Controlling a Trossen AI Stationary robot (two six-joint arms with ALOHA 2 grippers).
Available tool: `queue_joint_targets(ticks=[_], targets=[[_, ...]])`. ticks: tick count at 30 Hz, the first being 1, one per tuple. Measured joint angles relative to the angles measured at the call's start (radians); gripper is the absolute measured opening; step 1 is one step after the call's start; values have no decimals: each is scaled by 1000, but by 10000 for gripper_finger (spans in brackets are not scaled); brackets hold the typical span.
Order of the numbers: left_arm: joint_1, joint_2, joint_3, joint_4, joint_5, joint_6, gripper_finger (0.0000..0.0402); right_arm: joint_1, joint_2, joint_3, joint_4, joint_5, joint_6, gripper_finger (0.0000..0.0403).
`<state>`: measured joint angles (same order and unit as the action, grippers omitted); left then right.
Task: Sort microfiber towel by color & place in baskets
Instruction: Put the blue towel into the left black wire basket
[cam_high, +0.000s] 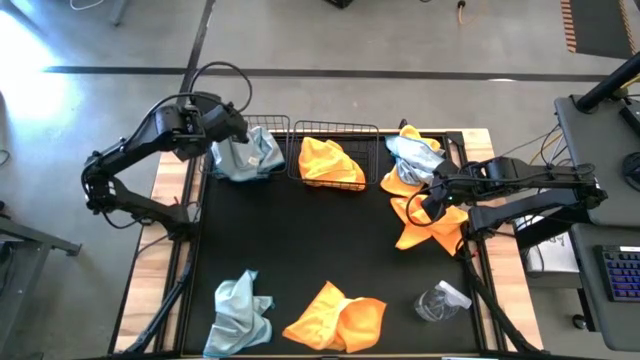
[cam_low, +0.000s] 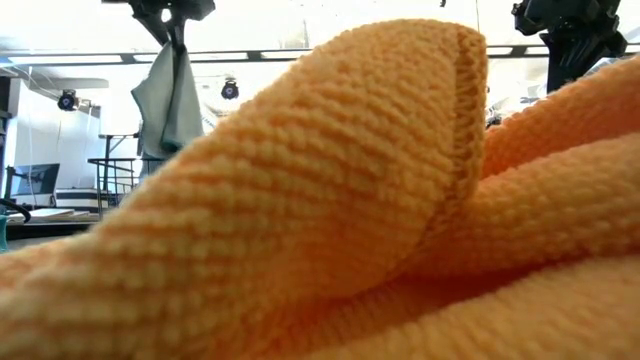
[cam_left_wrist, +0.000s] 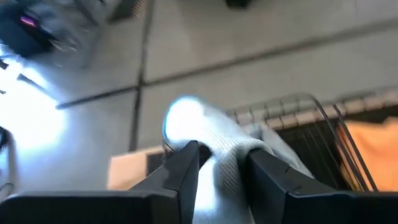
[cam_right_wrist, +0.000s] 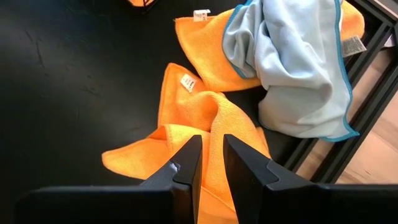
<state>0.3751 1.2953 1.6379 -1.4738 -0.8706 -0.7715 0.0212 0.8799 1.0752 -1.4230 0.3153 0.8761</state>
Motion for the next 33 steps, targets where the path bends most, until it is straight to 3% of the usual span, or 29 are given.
queue_joint_targets(ticks=[6, 19, 27, 33], targets=[[61, 1, 3, -1, 229, 98, 120, 0, 0, 0, 1, 0, 1, 59], [167, -2, 3, -19, 326, 149, 121, 0, 0, 0, 0, -1, -4, 59], [94, -3, 3, -30, 468, 141, 121, 0, 0, 0, 0, -1, -14, 59], [-58, -5, 3, -25, 524, 52, 121, 0, 0, 0, 0, -1, -45, 59]])
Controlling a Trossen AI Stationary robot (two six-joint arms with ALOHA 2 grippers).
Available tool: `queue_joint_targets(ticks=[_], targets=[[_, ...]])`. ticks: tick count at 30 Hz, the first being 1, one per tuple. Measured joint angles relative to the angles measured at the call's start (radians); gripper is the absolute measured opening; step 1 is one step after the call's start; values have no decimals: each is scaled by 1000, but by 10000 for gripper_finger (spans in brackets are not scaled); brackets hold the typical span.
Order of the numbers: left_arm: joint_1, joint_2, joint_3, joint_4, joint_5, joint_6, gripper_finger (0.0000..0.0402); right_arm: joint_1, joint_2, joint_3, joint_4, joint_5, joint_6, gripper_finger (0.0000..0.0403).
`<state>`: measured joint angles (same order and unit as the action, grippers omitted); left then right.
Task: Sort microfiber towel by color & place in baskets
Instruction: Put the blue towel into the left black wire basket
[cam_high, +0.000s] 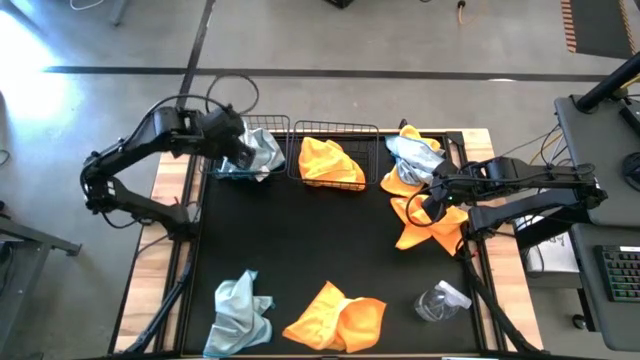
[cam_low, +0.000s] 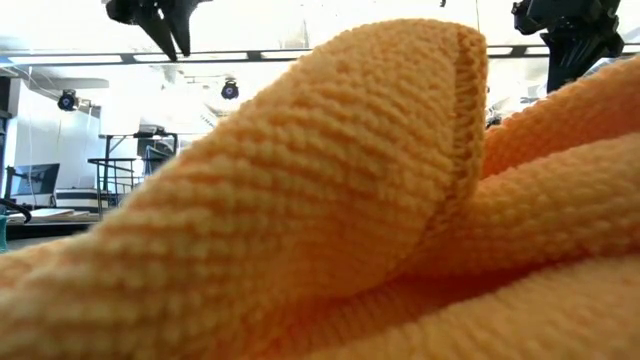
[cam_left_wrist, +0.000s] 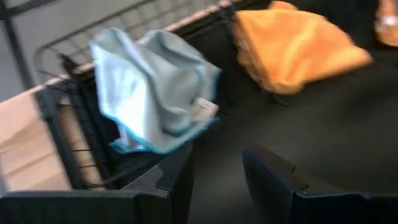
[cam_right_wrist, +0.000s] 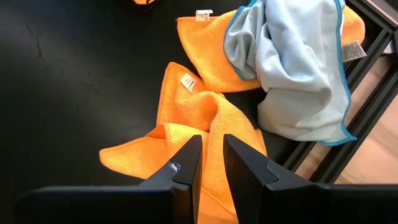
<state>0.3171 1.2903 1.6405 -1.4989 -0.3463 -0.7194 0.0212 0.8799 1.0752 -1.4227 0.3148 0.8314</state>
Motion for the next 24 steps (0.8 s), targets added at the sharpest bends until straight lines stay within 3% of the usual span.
queue_joint_targets(ticks=[6, 15, 20, 24], targets=[[-216, 0, 20, 50, -18, -111, 121, 0, 0, 0, 0, 0, -22, 59], [-556, 0, 114, 95, -285, -282, 121, 0, 0, 0, 0, 0, -56, 59], [-694, 0, 151, 126, -370, -293, 121, 0, 0, 0, 0, 0, -59, 59], [-766, 0, 172, 125, -376, -252, 121, 0, 0, 0, 5, 0, -40, 59]])
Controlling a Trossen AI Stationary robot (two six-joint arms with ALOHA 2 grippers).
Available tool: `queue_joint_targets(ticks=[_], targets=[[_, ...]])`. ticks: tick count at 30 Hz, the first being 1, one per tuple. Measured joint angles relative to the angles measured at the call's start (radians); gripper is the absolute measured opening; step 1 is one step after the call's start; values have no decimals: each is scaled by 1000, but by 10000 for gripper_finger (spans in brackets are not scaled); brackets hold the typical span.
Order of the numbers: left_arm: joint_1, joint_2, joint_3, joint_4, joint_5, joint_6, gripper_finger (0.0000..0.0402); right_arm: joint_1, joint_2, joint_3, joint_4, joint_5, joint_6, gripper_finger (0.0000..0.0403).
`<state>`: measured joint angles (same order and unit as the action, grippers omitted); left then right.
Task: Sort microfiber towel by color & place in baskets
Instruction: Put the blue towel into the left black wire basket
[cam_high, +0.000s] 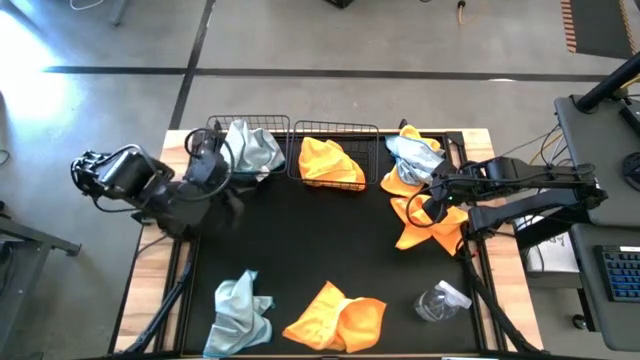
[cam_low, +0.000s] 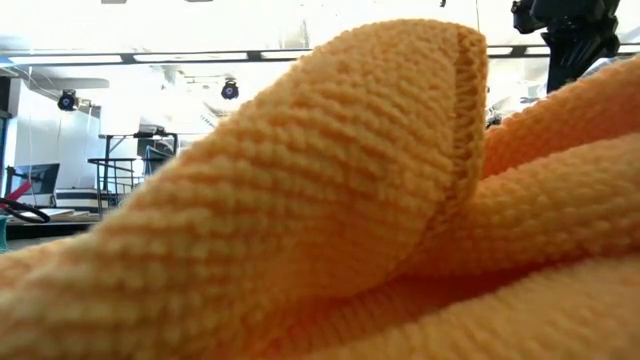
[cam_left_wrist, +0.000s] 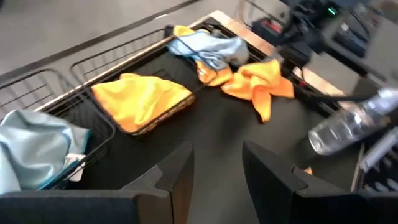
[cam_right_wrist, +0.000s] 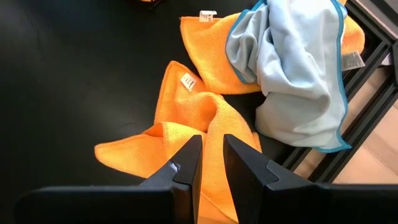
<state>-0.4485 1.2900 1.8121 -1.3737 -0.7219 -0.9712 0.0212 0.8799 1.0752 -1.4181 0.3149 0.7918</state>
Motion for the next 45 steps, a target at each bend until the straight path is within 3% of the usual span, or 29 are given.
queue_joint_targets(ticks=[11, 22, 29, 45], targets=[[-137, 0, 119, -28, 94, 194, 121, 0, 0, 0, 49, 0, 104, 59], [-226, -6, 306, -195, 355, 302, 121, 0, 16, 0, 72, 0, 133, 59], [-227, -45, 299, -200, 569, 319, 121, 0, 37, 0, 73, 0, 152, 59], [-226, -84, 183, -197, 613, 232, 121, 0, 142, 0, 72, 0, 124, 59]])
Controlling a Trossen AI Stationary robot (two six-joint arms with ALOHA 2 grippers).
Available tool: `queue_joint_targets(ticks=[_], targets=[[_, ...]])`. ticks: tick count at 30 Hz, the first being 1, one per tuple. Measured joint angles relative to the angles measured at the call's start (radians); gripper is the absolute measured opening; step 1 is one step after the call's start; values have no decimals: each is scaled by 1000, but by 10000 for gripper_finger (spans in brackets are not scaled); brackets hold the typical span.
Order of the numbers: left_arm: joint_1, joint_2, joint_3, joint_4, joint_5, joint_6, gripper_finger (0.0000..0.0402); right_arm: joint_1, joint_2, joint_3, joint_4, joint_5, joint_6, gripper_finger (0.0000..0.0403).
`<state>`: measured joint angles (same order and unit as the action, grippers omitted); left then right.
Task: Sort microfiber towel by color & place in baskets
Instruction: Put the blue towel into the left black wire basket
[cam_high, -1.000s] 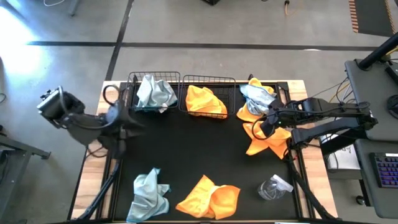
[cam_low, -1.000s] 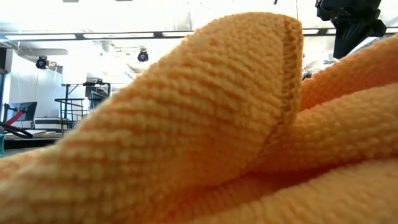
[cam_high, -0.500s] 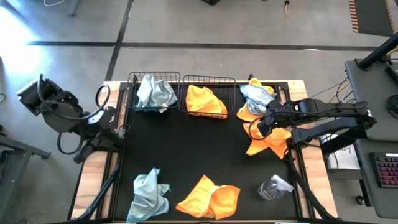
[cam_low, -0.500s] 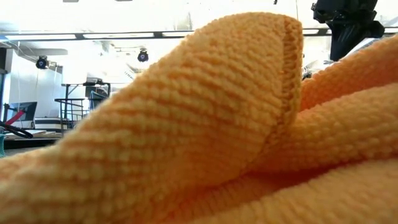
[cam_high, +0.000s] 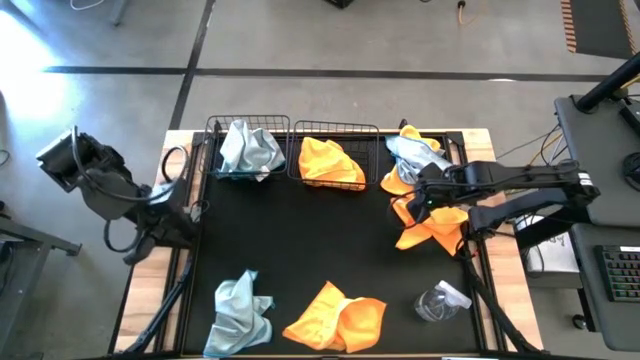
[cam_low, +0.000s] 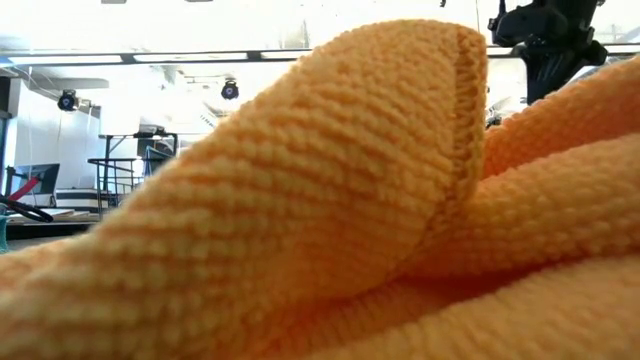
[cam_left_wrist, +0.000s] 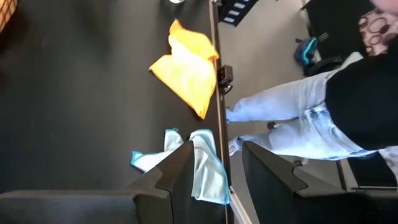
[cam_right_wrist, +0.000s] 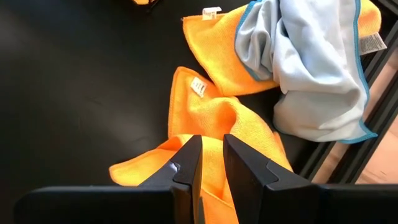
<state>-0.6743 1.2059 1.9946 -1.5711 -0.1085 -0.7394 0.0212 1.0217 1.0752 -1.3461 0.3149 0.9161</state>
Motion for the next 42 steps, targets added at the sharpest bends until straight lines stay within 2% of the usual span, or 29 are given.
queue_joint_targets(ticks=[11, 25, 36, 42], targets=[[0, -30, -199, 0, 10, -118, 121, 0, 28, 0, -1, 0, -1, 59], [0, -46, -492, 17, 74, -278, 121, 0, 27, 0, -2, 0, -3, 59], [-4, -37, -682, 296, 163, -324, 121, 0, 27, 0, -2, 0, -13, 59], [-13, 8, -752, 332, 182, -421, 121, 0, 26, 0, -3, -1, -55, 59]])
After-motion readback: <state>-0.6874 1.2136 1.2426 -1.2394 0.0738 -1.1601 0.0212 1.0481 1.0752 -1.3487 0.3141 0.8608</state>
